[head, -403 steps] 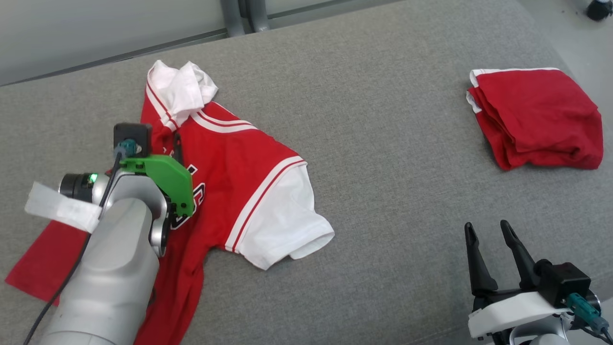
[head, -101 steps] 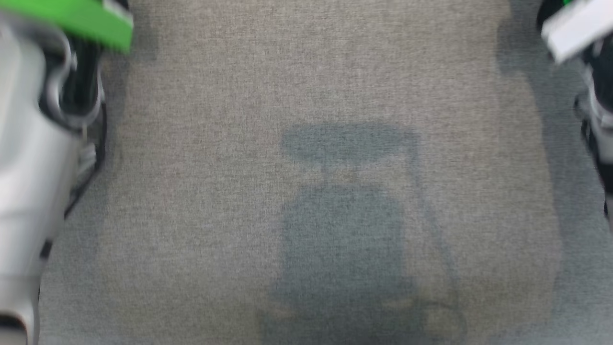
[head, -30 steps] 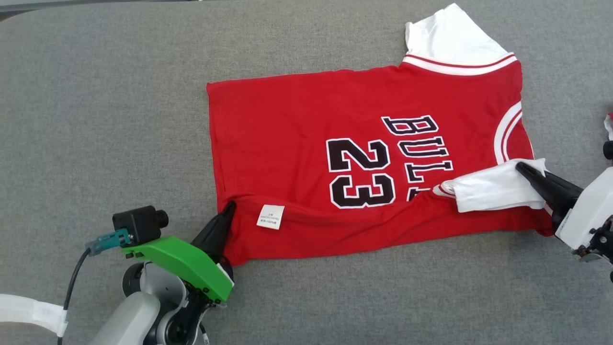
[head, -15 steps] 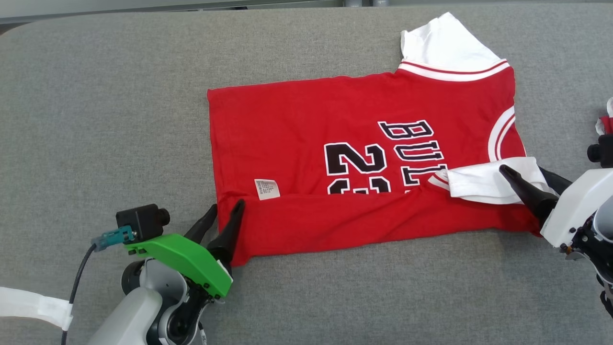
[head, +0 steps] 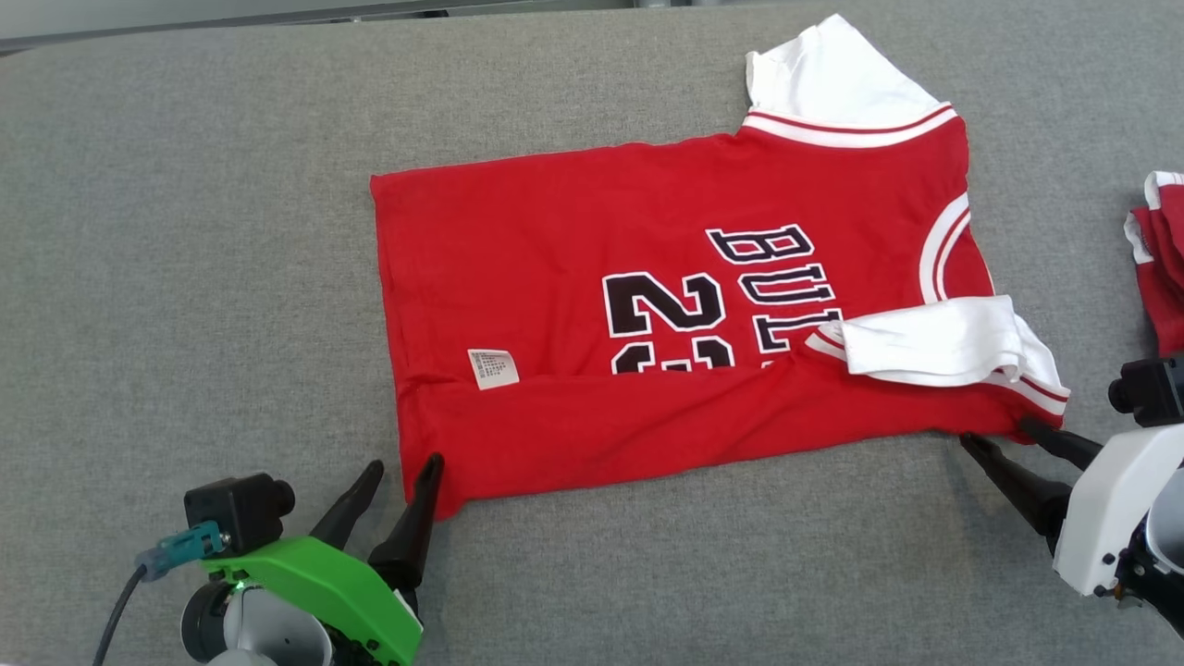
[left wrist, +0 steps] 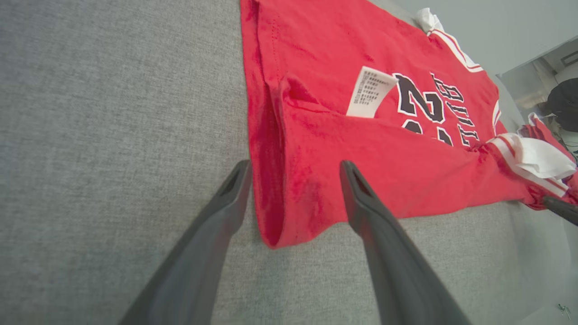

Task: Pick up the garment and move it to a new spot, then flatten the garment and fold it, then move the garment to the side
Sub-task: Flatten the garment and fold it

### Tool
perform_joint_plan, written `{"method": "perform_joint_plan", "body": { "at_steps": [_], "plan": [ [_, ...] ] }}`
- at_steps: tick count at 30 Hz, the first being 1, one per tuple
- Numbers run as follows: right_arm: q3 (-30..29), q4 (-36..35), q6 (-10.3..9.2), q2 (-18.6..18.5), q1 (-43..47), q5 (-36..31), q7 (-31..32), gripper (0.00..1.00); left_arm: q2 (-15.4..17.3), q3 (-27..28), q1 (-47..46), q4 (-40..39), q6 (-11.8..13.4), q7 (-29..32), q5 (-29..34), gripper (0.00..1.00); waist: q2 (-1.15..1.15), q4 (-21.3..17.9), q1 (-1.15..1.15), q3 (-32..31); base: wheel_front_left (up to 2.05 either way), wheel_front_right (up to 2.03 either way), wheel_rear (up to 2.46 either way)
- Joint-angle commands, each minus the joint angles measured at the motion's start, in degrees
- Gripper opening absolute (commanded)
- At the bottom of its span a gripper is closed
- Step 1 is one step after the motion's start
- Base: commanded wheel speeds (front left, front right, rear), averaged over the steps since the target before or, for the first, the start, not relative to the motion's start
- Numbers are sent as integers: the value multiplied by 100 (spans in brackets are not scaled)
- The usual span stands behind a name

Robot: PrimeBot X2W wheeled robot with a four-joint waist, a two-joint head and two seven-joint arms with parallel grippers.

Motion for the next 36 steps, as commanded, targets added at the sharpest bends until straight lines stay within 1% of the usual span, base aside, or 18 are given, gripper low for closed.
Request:
{"method": "perform_joint_plan", "body": {
  "at_steps": [1, 6, 11, 18, 22, 29, 36],
  "plan": [
    [-20, -43, 2, -15, 77, -51, -30, 100, 57, 12, 89, -148, 97, 8, 71, 100, 65, -20, 0, 63, 0, 0, 0],
    [-156, -65, 2, -47, 149, -123, -58, 100, 162, 2, 195, -492, 330, 133, 89, 100, 65, 15, 0, 103, 0, 0, 0],
    [-314, -13, 2, -62, 87, -188, -31, 100, 103, -92, 218, -553, 383, 289, 6, 100, 65, 43, 0, 105, 0, 0, 0],
    [-400, 134, 2, -38, 135, -224, 74, 100, 4, -180, 166, -287, 309, 357, -61, 100, 65, 84, 0, 134, 0, 0, 0],
    [-447, 244, 2, -24, 32, -267, 21, 100, -54, -203, 92, -59, 255, 384, -75, 100, 65, 90, 0, 139, 0, 0, 0],
    [-451, 471, 2, -81, -208, -360, 20, 100, -65, -193, 4, 273, 183, 413, -133, 100, 65, 111, 0, 147, 0, 0, 0],
    [-501, 551, 2, -60, -273, -257, 201, 100, -164, -199, -158, 471, 98, 432, -174, 100, 65, 175, 0, 193, 0, 0, 0]
  ]
}}
